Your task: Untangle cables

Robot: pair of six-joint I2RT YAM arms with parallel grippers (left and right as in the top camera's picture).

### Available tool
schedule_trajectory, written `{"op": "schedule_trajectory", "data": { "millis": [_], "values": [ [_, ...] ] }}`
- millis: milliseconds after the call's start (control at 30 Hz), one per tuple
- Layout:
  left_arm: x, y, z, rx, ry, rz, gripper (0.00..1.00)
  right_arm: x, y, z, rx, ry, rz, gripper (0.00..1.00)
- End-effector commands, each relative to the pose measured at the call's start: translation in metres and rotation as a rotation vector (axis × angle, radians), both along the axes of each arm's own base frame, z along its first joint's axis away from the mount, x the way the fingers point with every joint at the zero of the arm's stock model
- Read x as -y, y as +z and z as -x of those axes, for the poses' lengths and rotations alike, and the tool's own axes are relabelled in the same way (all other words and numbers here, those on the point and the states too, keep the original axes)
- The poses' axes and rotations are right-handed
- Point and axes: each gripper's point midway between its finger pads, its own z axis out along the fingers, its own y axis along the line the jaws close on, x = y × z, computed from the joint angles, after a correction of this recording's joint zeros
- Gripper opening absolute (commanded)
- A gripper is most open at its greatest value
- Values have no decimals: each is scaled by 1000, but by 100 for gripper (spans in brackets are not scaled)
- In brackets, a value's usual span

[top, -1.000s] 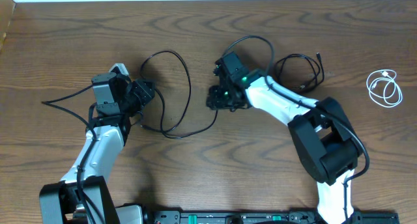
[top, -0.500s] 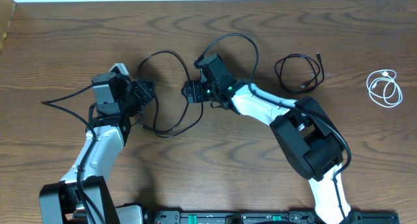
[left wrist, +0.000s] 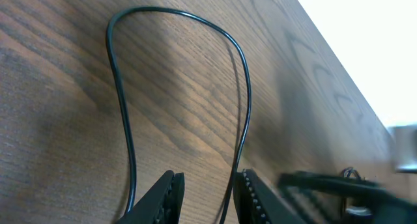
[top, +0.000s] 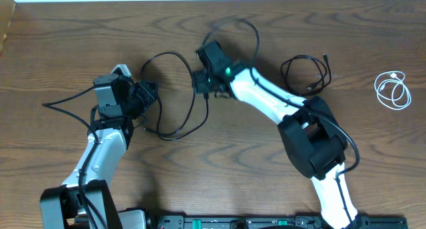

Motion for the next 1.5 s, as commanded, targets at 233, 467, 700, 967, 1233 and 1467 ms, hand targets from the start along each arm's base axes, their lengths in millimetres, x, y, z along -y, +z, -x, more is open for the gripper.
{"op": "schedule_trajectory", "data": {
  "millis": [233,467,700,967,1233,1467],
  "values": [
    [0,9,-5,29,-15,-8,30,9,14,54,-229,67,74,69],
    [0,9,-5,29,-15,-8,30,11,-14,81,-337,-29,101,67],
    [0,9,-5,29,-15,-8,30,2,-43,98,-327,-93,118,68],
    [0,9,-5,29,-15,-8,30,-9,-60,62,-68,-144,77,53],
    [0,9,-5,29,-15,-8,30,-14,-74,57,22,-160,87,48],
    [0,9,-5,29,-15,-8,30,-12,-94,65,17,-91,147,39]
  ]
}}
